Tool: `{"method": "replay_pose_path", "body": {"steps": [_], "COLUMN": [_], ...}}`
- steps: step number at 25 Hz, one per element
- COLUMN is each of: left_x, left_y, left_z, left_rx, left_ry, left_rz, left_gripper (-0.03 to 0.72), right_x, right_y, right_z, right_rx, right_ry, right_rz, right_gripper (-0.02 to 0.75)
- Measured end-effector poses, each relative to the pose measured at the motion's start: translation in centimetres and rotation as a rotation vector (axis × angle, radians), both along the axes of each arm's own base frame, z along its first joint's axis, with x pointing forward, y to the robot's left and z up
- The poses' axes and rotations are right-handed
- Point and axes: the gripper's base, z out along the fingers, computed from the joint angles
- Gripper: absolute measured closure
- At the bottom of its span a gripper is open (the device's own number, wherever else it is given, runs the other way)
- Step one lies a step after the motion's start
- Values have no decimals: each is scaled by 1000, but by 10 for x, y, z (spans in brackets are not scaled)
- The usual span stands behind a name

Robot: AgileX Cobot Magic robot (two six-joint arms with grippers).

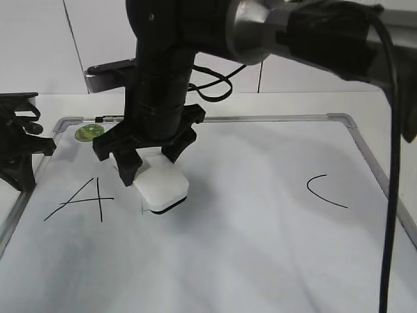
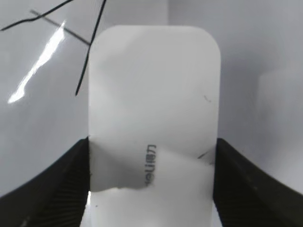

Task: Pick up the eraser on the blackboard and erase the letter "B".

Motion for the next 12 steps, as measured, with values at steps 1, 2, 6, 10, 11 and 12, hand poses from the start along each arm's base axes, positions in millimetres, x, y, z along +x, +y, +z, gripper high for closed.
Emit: {"method": "replay_pose_path", "body": {"steps": [1, 2, 6, 10, 11, 12], "left_x": [0, 0, 0, 0, 0, 0], "left_y": [0, 0, 0, 0, 0, 0], "left_z": [0, 0, 0, 0, 0, 0], "left_rx": [0, 0, 0, 0, 0, 0], "left_ry": [0, 0, 0, 0, 0, 0], "left_rz": [0, 0, 0, 0, 0, 0], "left_gripper": [664, 664, 664, 664, 664, 664], "right_x": [-3, -5, -10, -15, -16, -16], "right_y": [2, 3, 3, 2, 2, 1], "right_z": [-2, -5, -14, -25, -28, -30], "right_rx": [-3, -8, -25, -37, -42, -47], "right_ry": [9, 17, 49, 95, 100, 106], "right_rz": [7, 12, 18, 20, 19, 19], "right_gripper": [170, 170, 170, 170, 170, 170]}}
